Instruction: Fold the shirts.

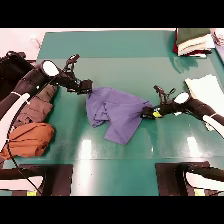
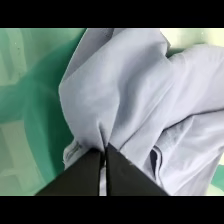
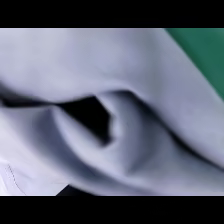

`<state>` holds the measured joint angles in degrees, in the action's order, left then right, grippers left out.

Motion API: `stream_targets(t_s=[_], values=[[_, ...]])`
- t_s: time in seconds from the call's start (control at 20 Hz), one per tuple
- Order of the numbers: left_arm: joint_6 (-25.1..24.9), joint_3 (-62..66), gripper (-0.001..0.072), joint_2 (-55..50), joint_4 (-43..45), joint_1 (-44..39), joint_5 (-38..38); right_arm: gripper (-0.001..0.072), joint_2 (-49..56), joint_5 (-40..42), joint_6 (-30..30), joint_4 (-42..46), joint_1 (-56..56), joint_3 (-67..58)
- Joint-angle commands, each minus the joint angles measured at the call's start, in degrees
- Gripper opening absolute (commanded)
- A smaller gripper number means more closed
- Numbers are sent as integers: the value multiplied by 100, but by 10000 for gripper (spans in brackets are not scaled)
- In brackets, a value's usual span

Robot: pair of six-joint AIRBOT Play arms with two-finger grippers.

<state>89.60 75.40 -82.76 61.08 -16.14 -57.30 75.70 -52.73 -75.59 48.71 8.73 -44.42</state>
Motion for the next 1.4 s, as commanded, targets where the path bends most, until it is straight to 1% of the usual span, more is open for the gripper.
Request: stream_targets(t_s=[0.0, 0.1, 0.25, 0.35, 0.5, 0.6, 0.75, 0.85, 0.9, 1.0, 1.1, 1.2, 1.25, 1.3, 1.35], values=[[-4, 52, 26, 229, 352, 2, 87, 17, -321, -98, -9, 675, -63, -398], [-4, 380, 26, 660, 728, 107, 107, 17, -931, -560, -7, 1237, -398, -874], [-11, 1187, 26, 1508, 887, 345, 70, 17, -1967, -1235, -2, 1711, -999, -1888], [-13, 1838, 26, 2107, 1008, 400, 83, 17, -2610, -1545, -2, 1740, -1390, -2640], [-11, 2688, 26, 2946, 1010, 398, 74, 17, -3287, -1917, -2, 1738, -1821, -3567], [-11, 3069, 26, 3427, 1010, 398, 85, 17, -3613, -2103, -4, 1735, -2041, -4006], [-9, 3399, 25, 3877, 1010, 398, 74, 17, -3832, -2496, -4, 1735, -2374, -4610], [-9, 3425, 26, 3963, 1010, 398, 11, 17, -3775, -2656, -7, 1725, -2579, -4957], [-7, 3418, 26, 3943, 1014, 400, -151, 17, -3679, -2756, -9, 1681, -2649, -5139], [-4, 3418, 25, 3676, 1014, 398, -791, 17, -3314, -3027, -46, 1681, -2629, -5482], [-4, 3416, 26, 3180, 1008, 398, -1700, 17, -2761, -3281, -262, 1685, -2365, -5633], [-9, 3368, 26, 2527, 1008, 398, -2688, 17, -2120, -3477, -326, 1709, -1904, -5473], [-15, 3198, 26, 2245, 1008, 398, -2990, 17, -1779, -3488, -396, 1751, -1598, -5233], [-103, 2883, 26, 1982, 1010, 398, -3084, 17, -1458, -3467, -391, 1753, -1325, -4944], [-208, 2461, 26, 1759, 1008, 398, -2977, 17, -1102, -3403, -389, 1757, -1051, -4610]])
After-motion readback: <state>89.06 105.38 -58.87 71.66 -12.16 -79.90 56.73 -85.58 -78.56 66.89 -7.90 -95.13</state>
